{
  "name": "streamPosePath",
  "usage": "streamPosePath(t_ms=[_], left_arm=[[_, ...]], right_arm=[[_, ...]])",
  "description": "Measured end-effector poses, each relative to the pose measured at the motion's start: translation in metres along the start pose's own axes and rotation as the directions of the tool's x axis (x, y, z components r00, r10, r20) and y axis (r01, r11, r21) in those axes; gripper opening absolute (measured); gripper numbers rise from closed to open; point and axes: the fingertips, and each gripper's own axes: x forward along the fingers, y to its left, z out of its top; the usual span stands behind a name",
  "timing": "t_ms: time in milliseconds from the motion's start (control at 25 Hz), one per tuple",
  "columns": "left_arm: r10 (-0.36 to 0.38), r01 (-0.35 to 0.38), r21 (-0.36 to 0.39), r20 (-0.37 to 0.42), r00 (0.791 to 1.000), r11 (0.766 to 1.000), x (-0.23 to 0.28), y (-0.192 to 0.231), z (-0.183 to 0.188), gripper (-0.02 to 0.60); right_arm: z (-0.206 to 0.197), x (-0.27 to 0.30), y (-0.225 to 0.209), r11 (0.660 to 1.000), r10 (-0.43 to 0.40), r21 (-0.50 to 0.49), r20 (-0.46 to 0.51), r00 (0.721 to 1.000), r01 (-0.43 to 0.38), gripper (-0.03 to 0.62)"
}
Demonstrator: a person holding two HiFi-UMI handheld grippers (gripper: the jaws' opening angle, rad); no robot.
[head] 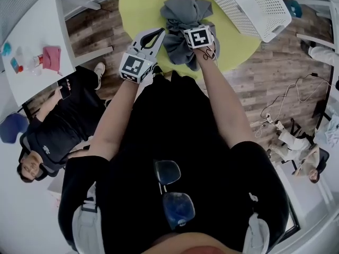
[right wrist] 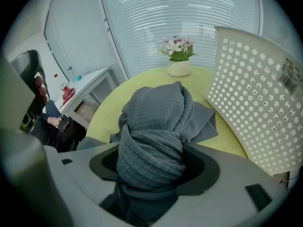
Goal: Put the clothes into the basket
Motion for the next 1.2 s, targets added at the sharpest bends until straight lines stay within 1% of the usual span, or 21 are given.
streamPosePath(t_ms=[240, 400, 640, 760, 880, 1080, 1200], left_arm=[[-0.041, 0.040, 0.038, 0.028, 0.999, 0.998, -0.014, -0.011, 0.013, 0.011], [-0.091, 0.088, 0.064, 0.035, 0.995, 0.994, -0.023, -0.025, 0.021, 0.011], [-0.176, 0.171, 0.106, 0.035, 0.984, 0.979, -0.028, -0.056, 0.028, 0.011], [-0.207, 0.203, 0.135, 0.021, 0.978, 0.970, -0.033, -0.074, 0.031, 0.011], [-0.243, 0.237, 0.143, 0.023, 0.970, 0.961, -0.036, -0.089, 0.037, 0.011], [-0.272, 0.266, 0.158, 0.017, 0.962, 0.951, -0.033, -0.106, 0.046, 0.011], [-0.272, 0.267, 0.178, 0.006, 0.962, 0.947, -0.028, -0.114, 0.052, 0.011]], right_arm=[[0.004, -0.042, 0.014, 0.998, -0.022, -0.057, 0.050, 0.999, 0.025, 0.334], [-0.001, -0.069, 0.024, 0.998, -0.025, -0.063, 0.066, 0.998, 0.029, 0.334], [-0.013, -0.107, 0.036, 0.998, -0.038, -0.044, 0.109, 0.993, 0.043, 0.334], [-0.019, -0.125, 0.043, 0.997, -0.044, -0.054, 0.131, 0.990, 0.051, 0.335], [-0.022, -0.143, 0.048, 0.995, -0.057, -0.077, 0.143, 0.988, 0.068, 0.334], [-0.026, -0.178, 0.051, 0.993, -0.040, -0.101, 0.169, 0.985, 0.057, 0.335], [-0.030, -0.198, 0.050, 0.991, -0.018, -0.125, 0.180, 0.983, 0.041, 0.335]])
